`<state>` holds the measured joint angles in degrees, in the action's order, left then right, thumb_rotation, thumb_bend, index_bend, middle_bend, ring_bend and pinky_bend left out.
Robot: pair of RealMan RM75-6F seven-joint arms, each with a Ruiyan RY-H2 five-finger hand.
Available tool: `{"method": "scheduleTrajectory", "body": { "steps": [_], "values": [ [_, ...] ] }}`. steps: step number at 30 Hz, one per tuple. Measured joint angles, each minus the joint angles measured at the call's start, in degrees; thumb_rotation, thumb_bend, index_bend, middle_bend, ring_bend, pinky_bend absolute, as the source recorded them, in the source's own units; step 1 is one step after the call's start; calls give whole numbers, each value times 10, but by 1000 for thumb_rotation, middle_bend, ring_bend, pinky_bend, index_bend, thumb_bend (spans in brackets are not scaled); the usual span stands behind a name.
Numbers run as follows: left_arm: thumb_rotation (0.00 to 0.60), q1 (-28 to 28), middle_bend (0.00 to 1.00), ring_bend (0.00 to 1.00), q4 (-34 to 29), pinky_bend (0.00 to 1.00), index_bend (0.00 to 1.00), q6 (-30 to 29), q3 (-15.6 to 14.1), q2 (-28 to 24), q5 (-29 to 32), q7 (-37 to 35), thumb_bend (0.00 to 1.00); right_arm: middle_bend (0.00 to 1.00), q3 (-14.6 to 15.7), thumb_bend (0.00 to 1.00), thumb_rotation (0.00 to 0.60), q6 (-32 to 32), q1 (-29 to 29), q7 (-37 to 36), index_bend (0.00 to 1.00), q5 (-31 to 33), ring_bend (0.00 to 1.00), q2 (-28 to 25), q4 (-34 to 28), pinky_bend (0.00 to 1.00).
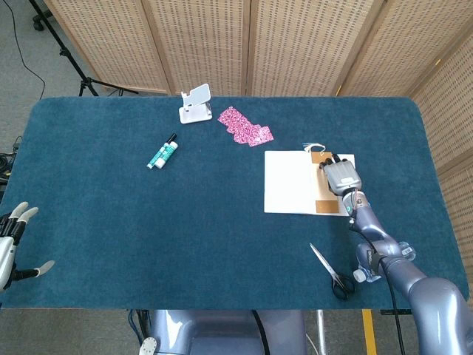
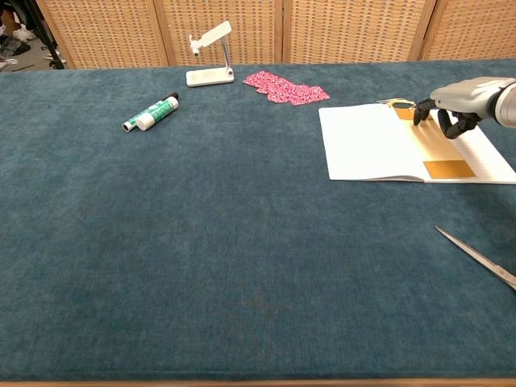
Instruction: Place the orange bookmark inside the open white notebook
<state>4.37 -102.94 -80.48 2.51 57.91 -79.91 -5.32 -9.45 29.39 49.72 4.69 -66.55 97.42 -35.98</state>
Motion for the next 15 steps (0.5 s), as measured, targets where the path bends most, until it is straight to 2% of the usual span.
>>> {"method": "scheduleTrajectory", "body": {
  "steps": [15],
  "values": [
    [600,0,0,0,0,0,0,0,-1,-1,-3,-2,0,193,-12,1000,600,19,-8,47,221,27,79,5,-17,234]
  ]
}}
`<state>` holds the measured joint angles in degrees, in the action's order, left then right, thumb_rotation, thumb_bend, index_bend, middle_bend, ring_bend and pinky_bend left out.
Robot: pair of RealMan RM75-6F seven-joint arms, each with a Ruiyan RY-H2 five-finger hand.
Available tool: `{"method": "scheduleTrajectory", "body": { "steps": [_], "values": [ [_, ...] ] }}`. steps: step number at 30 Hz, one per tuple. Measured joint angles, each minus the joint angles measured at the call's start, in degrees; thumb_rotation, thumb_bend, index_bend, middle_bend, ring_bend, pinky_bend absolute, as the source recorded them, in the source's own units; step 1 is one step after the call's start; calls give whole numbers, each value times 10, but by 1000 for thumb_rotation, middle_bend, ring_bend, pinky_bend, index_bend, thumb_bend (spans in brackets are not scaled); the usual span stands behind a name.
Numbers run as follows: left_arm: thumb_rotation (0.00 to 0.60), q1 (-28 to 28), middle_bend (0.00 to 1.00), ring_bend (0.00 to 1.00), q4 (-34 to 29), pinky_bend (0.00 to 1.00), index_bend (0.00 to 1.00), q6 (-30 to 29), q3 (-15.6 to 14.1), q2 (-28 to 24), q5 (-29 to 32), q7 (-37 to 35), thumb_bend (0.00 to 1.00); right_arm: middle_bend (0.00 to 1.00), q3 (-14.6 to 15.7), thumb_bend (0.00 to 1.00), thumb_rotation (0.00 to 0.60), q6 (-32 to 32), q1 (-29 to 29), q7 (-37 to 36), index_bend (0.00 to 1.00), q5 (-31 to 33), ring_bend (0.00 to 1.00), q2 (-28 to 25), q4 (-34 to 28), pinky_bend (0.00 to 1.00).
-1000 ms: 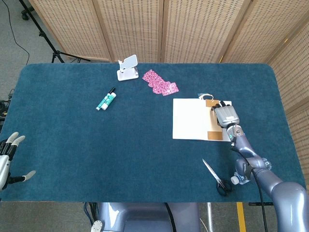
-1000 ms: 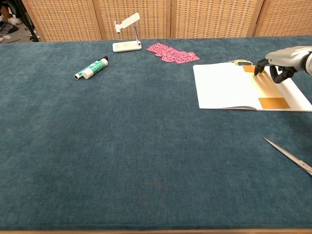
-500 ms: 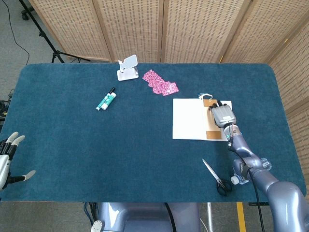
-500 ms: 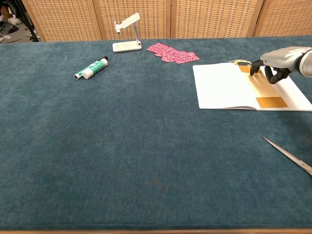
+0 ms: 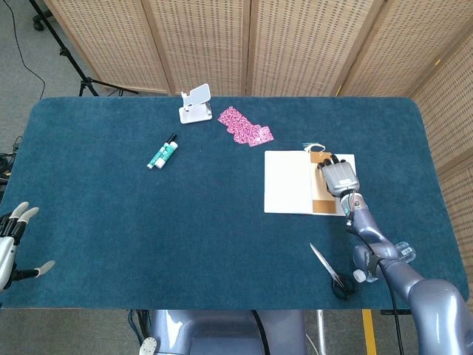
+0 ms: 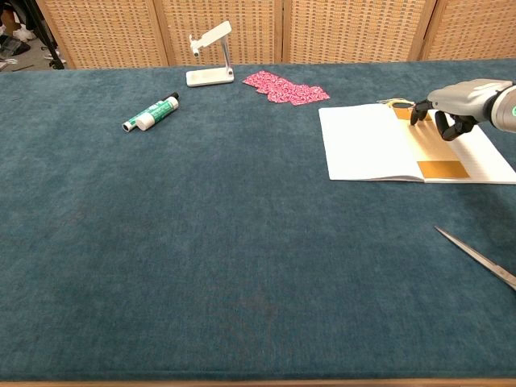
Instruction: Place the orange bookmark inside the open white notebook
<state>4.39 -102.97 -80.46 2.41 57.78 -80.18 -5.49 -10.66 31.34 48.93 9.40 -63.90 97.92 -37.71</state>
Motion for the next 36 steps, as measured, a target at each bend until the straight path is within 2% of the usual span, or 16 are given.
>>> {"method": "scheduleTrajectory", "body": {
  "steps": [17,36],
  "values": [
    [600,-3,0,0,2,0,0,-4,-1,-3,-5,-10,0,193,-14,1000,600,18,-8,95,221,73,79,2,-47,234],
    [600,-2,0,0,1,0,0,-3,-2,-3,-6,-8,0,192,-18,1000,600,37,-10,139,221,113,77,-5,-73,234]
  ]
}}
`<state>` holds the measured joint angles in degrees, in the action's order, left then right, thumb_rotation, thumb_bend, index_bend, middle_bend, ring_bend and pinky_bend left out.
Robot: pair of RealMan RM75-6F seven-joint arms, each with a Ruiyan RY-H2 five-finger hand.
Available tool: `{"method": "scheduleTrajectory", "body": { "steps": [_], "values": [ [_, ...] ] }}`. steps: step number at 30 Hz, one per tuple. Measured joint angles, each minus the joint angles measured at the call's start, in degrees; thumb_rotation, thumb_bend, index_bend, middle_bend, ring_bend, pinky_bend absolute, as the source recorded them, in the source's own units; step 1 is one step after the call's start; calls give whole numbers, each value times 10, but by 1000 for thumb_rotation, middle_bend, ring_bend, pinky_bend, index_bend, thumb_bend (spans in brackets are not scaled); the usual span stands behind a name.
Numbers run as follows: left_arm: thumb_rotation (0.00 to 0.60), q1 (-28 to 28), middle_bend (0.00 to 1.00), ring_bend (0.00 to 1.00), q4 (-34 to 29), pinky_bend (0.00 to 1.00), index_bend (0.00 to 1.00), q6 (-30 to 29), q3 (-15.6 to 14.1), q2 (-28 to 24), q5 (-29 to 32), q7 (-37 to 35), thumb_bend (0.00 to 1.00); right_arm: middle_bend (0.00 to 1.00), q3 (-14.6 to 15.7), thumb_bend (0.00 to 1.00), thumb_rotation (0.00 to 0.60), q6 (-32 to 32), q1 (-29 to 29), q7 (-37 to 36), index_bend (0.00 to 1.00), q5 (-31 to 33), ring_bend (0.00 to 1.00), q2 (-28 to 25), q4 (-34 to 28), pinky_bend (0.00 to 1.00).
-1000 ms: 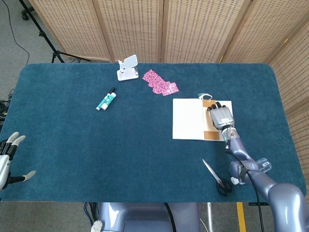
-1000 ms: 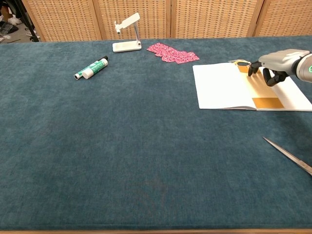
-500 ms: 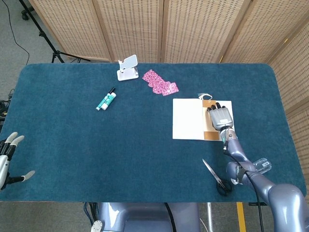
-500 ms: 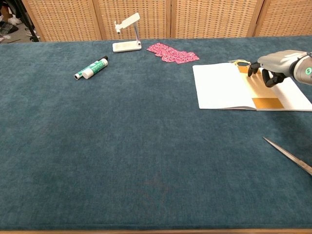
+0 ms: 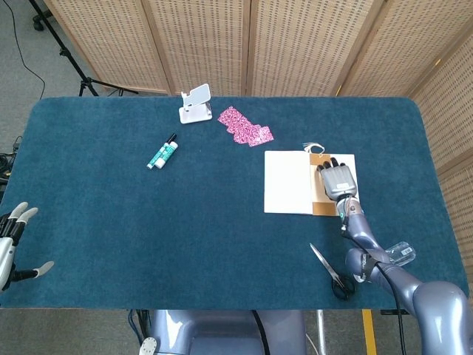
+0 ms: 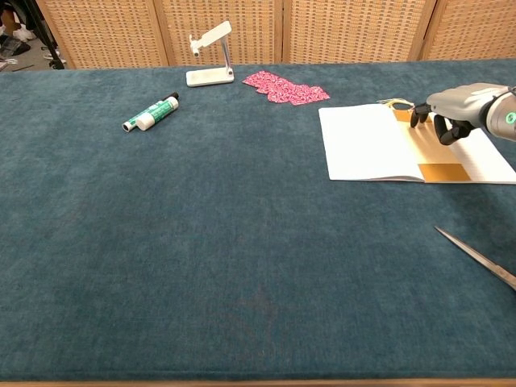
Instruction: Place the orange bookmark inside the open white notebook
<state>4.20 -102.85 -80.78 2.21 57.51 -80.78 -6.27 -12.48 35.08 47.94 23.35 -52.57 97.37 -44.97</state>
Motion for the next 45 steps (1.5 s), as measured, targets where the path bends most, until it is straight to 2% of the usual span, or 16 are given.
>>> {"method": "scheduleTrajectory", "body": {
  "steps": [19,25,34,39,40,42,44,45],
  "values": [
    [600,-1,0,0,1,0,0,-2,-1,-1,-4,-4,0,191,-3,1000,600,22,1,13,221,12,76,-13,-25,235],
    [600,-2,0,0,0,0,0,-3,-2,-2,-5,-5,0,191,-7,1000,600,35,2,13,222,11,76,-28,-53,234],
    [600,-3,0,0,1,0,0,-5,-5,-2,-13,-7,0,187,-22,1000,600,85,-11,-19,222,-16,71,-90,-162,234],
    [600,-5,0,0,2,0,0,-10,-7,-3,-20,-11,0,166,-26,1000,600,140,-41,-85,222,-74,52,-146,-249,234],
    [600,-5,0,0,2,0,0,-12,-7,-2,-21,-11,0,153,-25,955,600,150,-49,-100,222,-87,43,-156,-262,232],
    [600,-7,0,0,4,0,0,-17,-7,-1,-22,-10,0,114,-21,711,600,172,-66,-138,208,-123,18,-179,-288,203],
    [600,-9,0,0,5,0,0,-24,-6,2,-23,-5,0,40,-12,265,600,197,-87,-178,140,-162,0,-203,-308,120],
    [600,-11,0,0,6,0,0,-29,-5,4,-22,-2,0,21,-7,157,600,209,-96,-194,109,-179,0,-213,-316,89]
  ]
}}
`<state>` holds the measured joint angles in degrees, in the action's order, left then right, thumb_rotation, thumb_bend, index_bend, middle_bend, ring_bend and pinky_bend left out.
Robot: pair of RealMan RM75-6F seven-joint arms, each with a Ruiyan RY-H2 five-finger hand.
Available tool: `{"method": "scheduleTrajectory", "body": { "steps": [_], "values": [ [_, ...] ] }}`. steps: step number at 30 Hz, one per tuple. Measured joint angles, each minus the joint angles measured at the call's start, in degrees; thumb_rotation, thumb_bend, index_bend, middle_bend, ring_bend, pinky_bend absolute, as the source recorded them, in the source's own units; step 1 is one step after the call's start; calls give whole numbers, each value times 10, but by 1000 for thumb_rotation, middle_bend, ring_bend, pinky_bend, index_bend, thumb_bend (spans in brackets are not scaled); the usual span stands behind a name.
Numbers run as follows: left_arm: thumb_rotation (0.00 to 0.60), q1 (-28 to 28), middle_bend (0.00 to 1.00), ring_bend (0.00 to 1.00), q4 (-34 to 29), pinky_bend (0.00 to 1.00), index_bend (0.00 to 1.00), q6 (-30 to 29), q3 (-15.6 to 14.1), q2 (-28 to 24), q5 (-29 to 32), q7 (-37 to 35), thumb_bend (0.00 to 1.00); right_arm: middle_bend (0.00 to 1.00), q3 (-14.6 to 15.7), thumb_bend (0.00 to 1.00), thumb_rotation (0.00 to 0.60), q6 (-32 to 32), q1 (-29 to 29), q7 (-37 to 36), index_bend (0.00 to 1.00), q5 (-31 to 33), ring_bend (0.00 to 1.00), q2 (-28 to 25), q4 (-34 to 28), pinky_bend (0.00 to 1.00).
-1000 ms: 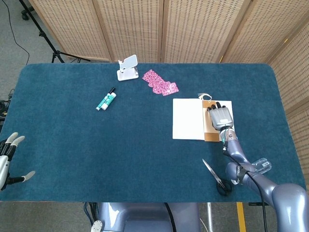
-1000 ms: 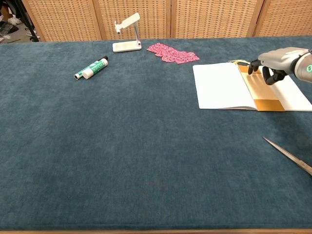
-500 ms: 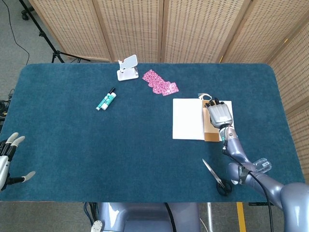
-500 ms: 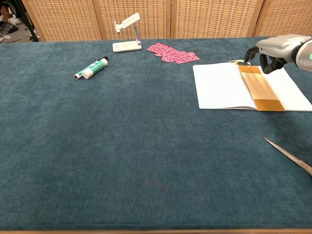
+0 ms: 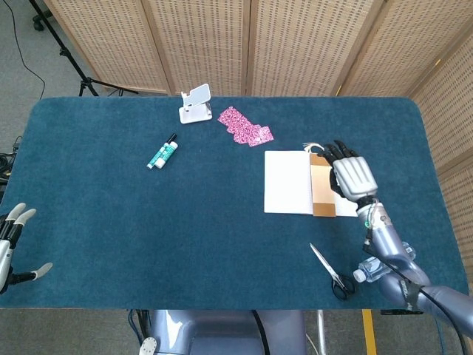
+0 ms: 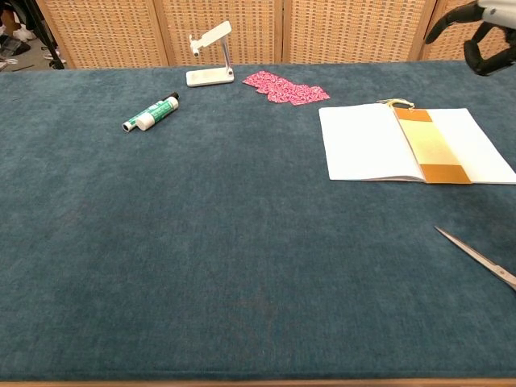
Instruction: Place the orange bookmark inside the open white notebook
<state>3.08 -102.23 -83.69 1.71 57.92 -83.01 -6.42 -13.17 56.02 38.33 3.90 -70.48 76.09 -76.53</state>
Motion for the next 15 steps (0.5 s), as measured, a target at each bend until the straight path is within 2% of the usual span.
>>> {"method": "scheduleTrajectory", "body": {
  "steps": [1,2,8,15],
  "values": [
    [600,-2,0,0,1,0,0,-4,1,2,0,3,0,4,5,53,600,12,-9,-15,69,-16,0,-10,-7,50],
    [600,-3,0,0,2,0,0,-9,2,5,1,7,0,0,12,7,600,30,-22,-32,37,-34,0,-20,-14,22],
    [600,-21,0,0,12,0,0,-51,11,30,12,39,0,0,43,0,600,130,-89,-79,4,-90,0,-50,-36,0],
    [600,-33,0,0,24,0,0,-67,18,47,23,45,0,0,84,0,600,267,-189,-97,4,-140,0,-70,-72,0]
  ]
}}
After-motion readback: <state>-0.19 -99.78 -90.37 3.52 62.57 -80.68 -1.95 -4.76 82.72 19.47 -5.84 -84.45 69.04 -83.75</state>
